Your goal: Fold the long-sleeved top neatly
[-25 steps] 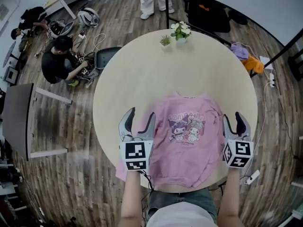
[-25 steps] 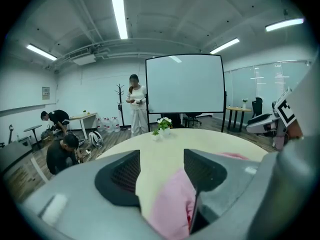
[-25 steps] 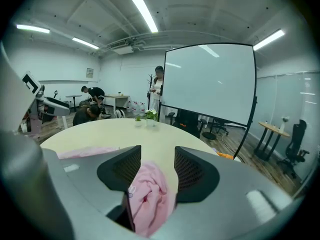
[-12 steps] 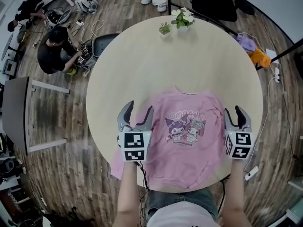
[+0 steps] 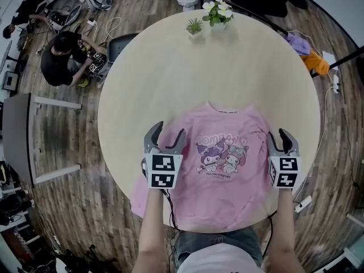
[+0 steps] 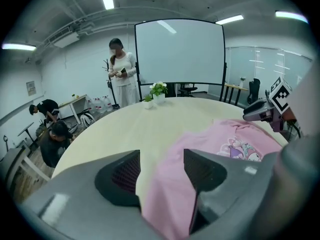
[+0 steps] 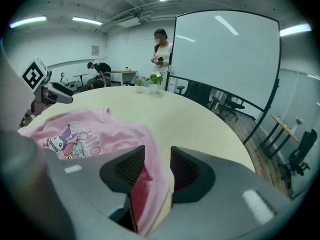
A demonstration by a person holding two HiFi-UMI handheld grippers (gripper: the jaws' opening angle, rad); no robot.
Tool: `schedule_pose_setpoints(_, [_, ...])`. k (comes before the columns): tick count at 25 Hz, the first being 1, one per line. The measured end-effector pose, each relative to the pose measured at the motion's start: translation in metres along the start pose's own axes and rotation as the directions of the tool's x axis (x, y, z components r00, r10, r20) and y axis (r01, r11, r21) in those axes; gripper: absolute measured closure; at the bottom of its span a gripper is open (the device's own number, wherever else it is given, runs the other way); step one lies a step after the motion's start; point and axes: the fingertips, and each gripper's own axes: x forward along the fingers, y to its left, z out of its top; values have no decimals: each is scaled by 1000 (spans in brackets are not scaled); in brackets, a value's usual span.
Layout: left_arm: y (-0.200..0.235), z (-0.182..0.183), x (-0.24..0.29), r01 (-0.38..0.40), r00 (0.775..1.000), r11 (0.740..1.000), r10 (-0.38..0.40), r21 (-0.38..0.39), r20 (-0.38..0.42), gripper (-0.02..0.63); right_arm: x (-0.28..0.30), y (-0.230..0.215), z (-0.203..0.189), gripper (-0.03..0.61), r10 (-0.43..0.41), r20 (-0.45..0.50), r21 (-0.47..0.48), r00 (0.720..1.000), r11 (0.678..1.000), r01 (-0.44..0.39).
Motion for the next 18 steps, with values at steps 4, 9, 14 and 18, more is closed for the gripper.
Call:
schedule_pose_setpoints(4, [-4,-17,17,30,997,999,-29,20,-66,339,9,1,-11,391,10,-35,-10,999,1000,-10])
schedule_pose_setpoints(9, [-3,-35,32,36,990,999,-32,23,-135,379,17,0,-21,402,19,-73,-15,997,1000,-20])
schedule_pose_setpoints(14, [-4,-47,42,46,982,998,-38,40,-185,429,22,-1,-30,425,24,-109,-20,994,999,-26])
schedule_pose_setpoints(18, [-5,-47,46,53,982,997,-43,54,-182,462,25,-2,-36,484,17,-129,-36,992,999,-22])
